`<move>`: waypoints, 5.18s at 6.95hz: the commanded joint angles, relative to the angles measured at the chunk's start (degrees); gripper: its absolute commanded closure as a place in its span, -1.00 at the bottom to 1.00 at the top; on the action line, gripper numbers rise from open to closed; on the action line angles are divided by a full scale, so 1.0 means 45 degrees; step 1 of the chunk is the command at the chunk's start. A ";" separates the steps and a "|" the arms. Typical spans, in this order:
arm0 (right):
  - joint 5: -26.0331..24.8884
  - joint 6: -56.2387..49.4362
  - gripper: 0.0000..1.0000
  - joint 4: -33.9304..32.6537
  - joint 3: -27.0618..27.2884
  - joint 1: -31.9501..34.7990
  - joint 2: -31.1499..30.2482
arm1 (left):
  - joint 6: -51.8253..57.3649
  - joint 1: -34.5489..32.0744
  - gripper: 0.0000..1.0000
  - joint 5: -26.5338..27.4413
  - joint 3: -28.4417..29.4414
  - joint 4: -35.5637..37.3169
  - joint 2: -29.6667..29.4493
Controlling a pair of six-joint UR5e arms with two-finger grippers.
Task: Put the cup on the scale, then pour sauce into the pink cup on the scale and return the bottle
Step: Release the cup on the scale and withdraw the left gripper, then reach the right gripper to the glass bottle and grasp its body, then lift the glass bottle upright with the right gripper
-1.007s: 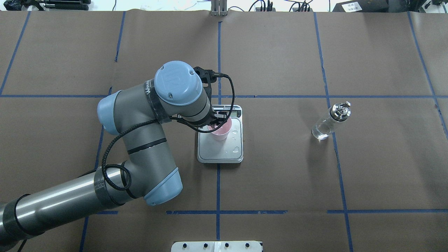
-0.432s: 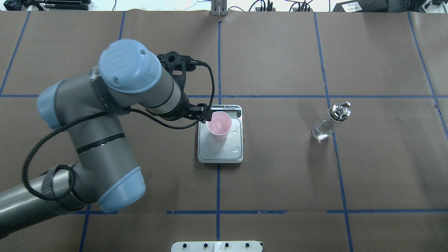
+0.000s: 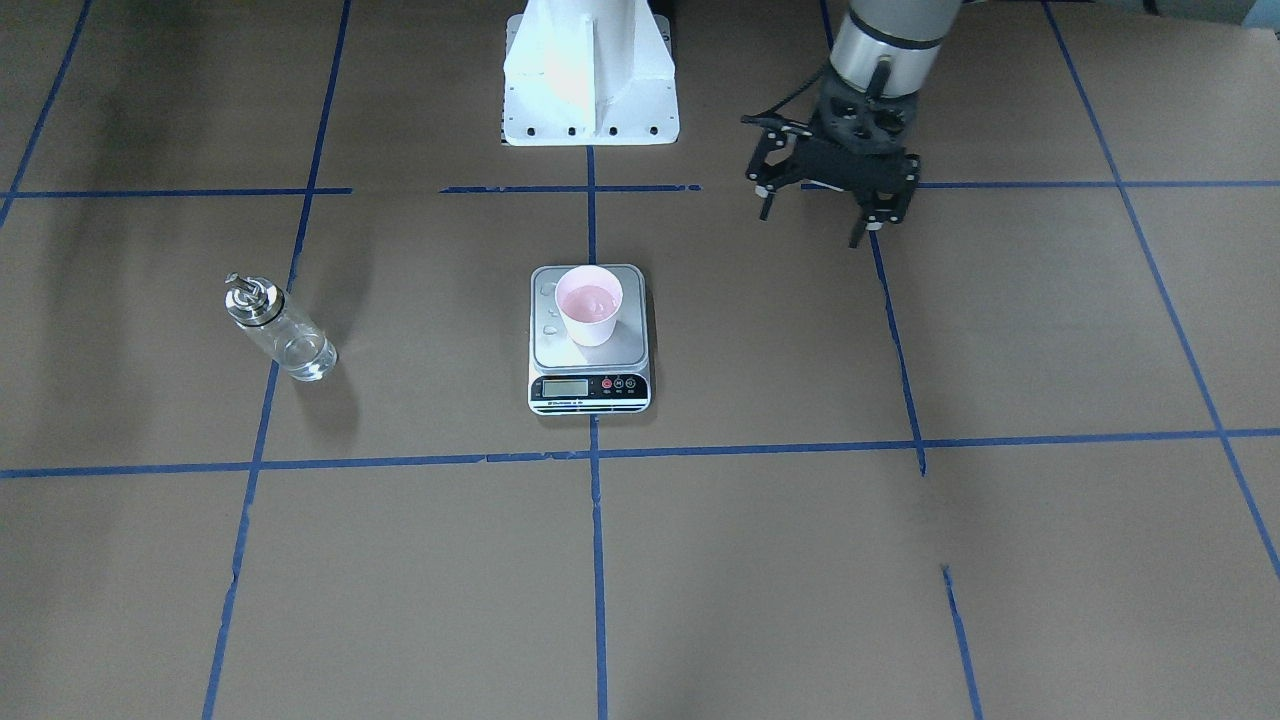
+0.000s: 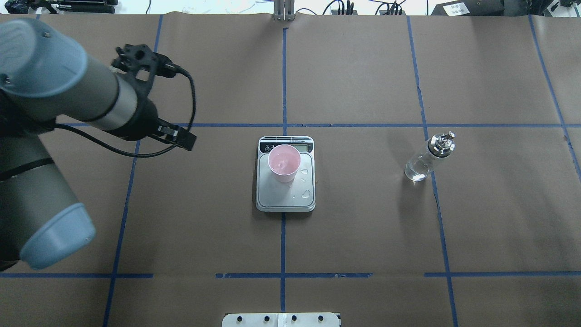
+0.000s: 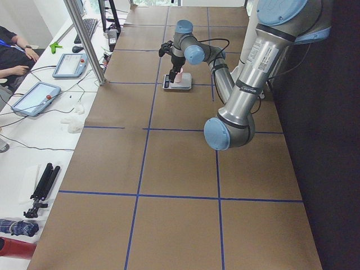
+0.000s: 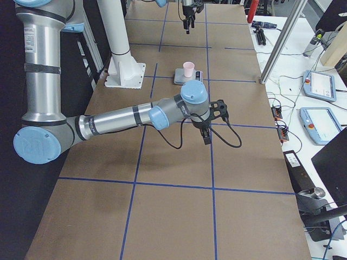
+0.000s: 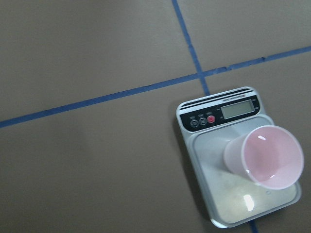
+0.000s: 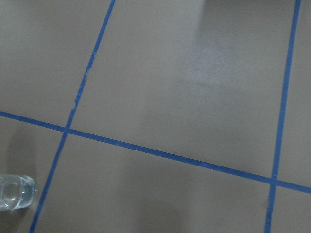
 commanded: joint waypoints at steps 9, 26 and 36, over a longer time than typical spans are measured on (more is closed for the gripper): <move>-0.9059 1.1647 -1.00 -0.0003 0.5235 -1.0505 0.0022 | 0.9422 -0.9243 -1.00 -0.2446 0.4455 -0.0901 0.5503; -1.9940 1.3140 -1.00 0.5837 -0.0234 -1.4642 -0.0428 | 0.9305 -0.9262 -1.00 -0.3405 0.4474 -0.0862 0.5835; -2.0840 1.2593 -1.00 0.5837 -0.0721 -1.4642 0.0099 | 0.9305 -0.9262 -1.00 -0.3405 0.4416 -0.0843 0.5991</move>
